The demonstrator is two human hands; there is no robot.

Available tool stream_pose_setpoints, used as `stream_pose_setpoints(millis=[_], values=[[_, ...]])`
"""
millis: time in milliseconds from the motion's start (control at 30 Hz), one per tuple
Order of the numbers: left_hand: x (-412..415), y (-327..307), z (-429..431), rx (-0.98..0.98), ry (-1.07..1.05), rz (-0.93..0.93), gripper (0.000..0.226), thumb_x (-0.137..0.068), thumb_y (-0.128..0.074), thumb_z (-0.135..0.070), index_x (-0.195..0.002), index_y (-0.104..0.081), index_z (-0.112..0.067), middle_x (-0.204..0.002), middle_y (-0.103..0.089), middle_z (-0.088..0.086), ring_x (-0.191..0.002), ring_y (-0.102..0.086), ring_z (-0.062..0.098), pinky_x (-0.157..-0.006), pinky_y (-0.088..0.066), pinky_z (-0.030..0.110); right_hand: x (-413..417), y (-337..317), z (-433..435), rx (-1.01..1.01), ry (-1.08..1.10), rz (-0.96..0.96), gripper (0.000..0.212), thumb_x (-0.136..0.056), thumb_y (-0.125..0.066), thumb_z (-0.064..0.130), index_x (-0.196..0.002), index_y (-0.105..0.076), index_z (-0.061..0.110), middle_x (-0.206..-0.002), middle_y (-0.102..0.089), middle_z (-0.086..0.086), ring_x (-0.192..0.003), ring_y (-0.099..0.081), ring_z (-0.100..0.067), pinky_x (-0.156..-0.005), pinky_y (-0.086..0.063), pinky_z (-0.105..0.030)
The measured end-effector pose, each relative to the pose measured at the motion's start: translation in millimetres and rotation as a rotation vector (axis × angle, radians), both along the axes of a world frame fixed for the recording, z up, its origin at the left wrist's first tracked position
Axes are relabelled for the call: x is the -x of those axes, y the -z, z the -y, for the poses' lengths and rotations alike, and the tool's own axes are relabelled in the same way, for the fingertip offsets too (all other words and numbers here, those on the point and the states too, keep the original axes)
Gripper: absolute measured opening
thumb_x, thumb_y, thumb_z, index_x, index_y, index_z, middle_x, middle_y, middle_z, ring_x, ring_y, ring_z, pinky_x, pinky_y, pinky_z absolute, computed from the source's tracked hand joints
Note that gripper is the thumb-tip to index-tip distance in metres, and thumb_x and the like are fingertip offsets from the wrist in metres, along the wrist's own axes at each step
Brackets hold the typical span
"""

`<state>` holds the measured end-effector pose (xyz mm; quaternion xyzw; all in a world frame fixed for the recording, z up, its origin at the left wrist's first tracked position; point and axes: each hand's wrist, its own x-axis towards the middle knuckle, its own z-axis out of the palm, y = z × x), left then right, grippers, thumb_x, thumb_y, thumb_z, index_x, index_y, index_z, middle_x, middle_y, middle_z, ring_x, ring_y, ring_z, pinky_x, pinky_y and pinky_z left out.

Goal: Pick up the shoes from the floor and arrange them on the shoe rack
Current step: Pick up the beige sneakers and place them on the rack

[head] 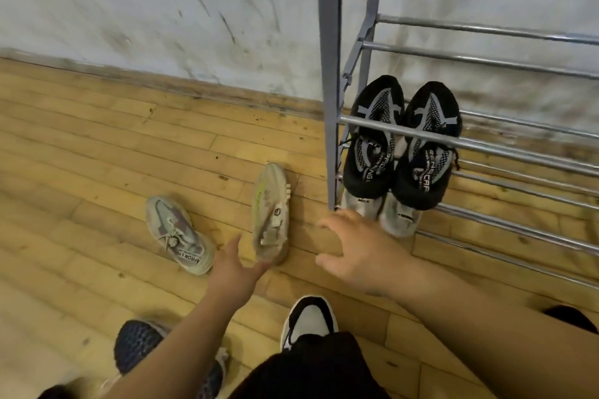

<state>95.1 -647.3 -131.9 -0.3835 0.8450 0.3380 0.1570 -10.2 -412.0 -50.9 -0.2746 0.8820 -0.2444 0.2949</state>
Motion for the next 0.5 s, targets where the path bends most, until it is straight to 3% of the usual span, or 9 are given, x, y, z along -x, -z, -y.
stream_pose_setpoints(millis=[167,367,467,500], values=[[5,23,23,-0.109,-0.175,-0.033,0.095,-0.088,-0.075,-0.051,-0.163,-0.022,-0.028,-0.166,-0.029,0.009,-0.142,-0.043,0.03,-0.088,-0.042,0.032,5,26,47,-0.106,-0.006,0.224,0.062,-0.096,-0.061,0.049,-0.152,-0.037,0.04,-0.158,-0.034,0.002,-0.143,-0.038,-0.024,-0.109,-0.037,-0.035],[-13,37,56,-0.121,-0.154,-0.108,0.085,-0.091,-0.07,-0.053,-0.161,-0.025,-0.035,-0.164,-0.029,0.002,-0.14,-0.048,0.022,-0.103,-0.049,0.037,13,60,95,-0.157,0.042,0.336,0.073,-0.096,-0.06,0.054,-0.159,-0.025,0.04,-0.163,-0.032,-0.001,-0.139,-0.043,-0.03,-0.103,-0.044,-0.038],[-10,40,50,-0.301,-0.19,-0.114,0.086,-0.093,-0.072,-0.041,-0.162,-0.022,-0.035,-0.159,-0.04,-0.001,-0.119,-0.062,0.014,-0.083,-0.051,0.023,12,77,115,-0.151,0.138,0.446,0.095,-0.093,-0.066,0.056,-0.164,-0.006,0.038,-0.168,-0.024,0.002,-0.146,-0.036,-0.029,-0.107,-0.039,-0.038],[-4,38,42,-0.393,-0.203,-0.11,0.086,-0.093,-0.073,-0.039,-0.162,-0.022,-0.036,-0.157,-0.042,-0.004,-0.119,-0.061,0.014,-0.083,-0.049,0.022,9,83,120,-0.13,0.19,0.487,0.097,-0.092,-0.068,0.053,-0.164,-0.003,0.038,-0.169,-0.021,0.003,-0.149,-0.032,-0.029,-0.109,-0.036,-0.038]])
